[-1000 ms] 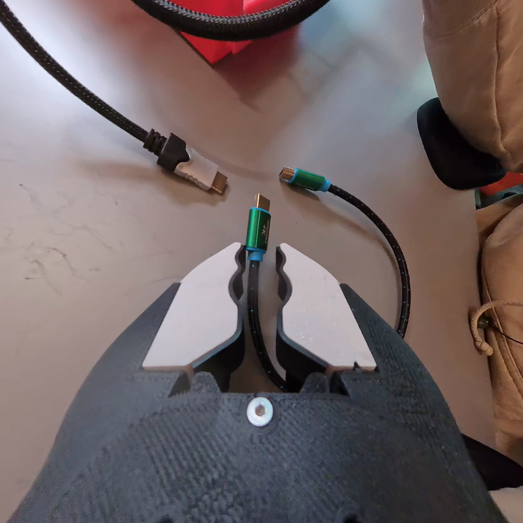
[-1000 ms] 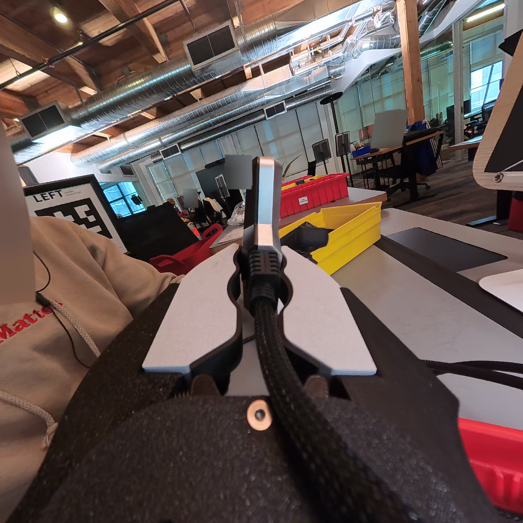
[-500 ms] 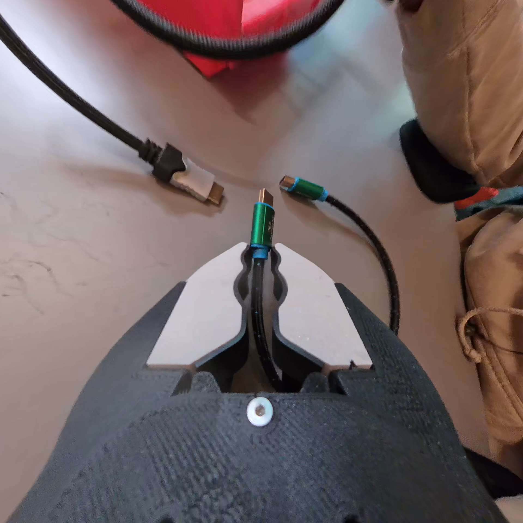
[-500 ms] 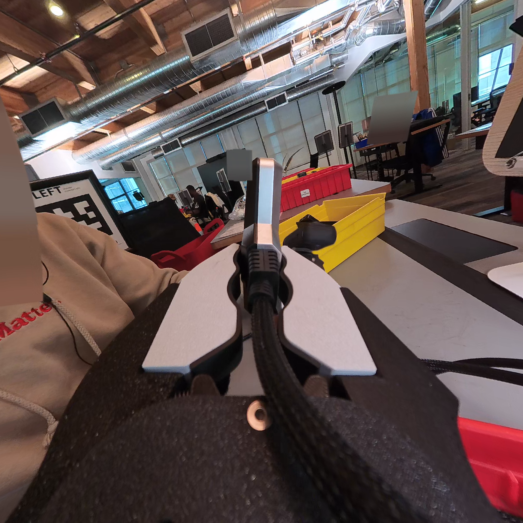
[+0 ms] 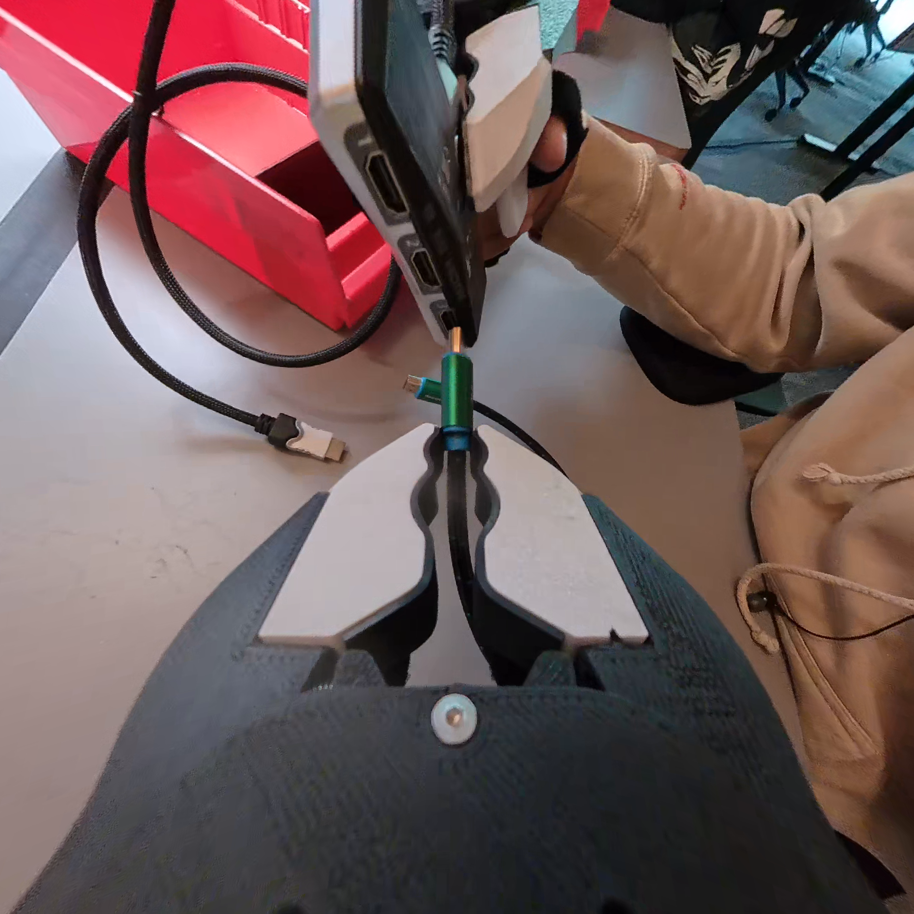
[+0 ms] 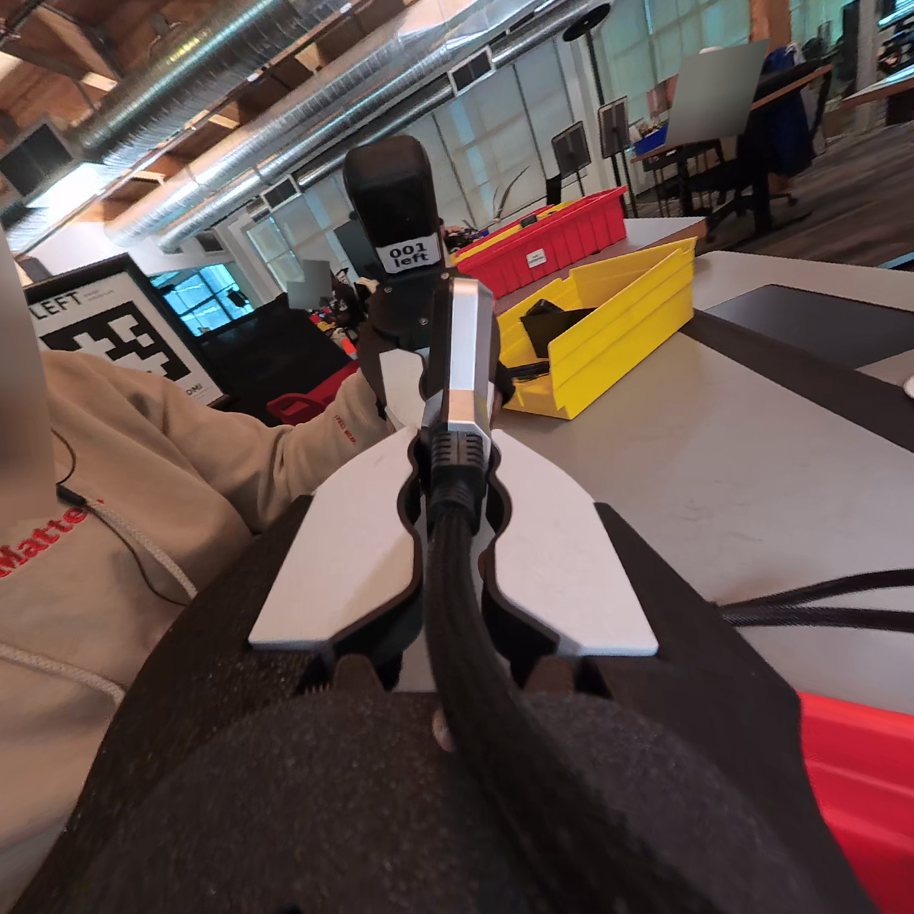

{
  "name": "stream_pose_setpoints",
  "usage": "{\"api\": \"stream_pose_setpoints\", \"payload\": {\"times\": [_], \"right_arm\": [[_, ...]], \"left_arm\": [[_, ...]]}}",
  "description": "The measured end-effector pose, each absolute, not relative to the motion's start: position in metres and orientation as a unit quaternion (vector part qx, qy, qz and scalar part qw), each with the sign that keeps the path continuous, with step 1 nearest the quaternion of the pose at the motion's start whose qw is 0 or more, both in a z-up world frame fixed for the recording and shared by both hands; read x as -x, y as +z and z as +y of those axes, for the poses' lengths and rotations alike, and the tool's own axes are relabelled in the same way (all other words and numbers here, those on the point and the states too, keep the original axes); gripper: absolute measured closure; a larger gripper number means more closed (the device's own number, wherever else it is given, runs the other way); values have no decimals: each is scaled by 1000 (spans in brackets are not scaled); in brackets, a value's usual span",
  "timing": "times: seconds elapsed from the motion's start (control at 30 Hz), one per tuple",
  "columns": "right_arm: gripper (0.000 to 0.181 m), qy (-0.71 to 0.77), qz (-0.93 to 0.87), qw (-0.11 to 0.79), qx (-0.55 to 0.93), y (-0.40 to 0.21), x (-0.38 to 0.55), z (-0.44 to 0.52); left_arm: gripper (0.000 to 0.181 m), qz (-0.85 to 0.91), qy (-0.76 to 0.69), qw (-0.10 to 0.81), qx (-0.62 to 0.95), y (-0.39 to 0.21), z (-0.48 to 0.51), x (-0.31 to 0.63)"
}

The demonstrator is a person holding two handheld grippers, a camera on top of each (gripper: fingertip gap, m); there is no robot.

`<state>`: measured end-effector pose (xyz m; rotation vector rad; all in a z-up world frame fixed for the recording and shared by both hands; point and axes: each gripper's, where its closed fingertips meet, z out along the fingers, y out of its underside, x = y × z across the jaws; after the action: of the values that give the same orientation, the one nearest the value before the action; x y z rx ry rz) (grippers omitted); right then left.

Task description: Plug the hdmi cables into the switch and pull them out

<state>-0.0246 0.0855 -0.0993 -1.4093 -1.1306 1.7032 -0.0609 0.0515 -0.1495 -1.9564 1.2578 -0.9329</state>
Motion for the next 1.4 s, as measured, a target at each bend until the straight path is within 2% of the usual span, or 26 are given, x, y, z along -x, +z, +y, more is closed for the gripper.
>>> {"api": "stream_pose_setpoints", "payload": {"times": [0.5,0.9,1.23,1.4], "right_arm": [[159,662,-441,306,523,-102,32,75],[159,666,-447,307,512,-102,38,69],[160,686,-376,368,502,-73,36,87],[157,642,-424,379,514,-78,39,79]], "left_arm": [[171,489,-327,296,752,-150,45,68],[171,473,-397,268,739,-150,38,66],[171,371,-541,326,681,-111,57,67],[170,371,-554,335,666,-102,55,72]]}}
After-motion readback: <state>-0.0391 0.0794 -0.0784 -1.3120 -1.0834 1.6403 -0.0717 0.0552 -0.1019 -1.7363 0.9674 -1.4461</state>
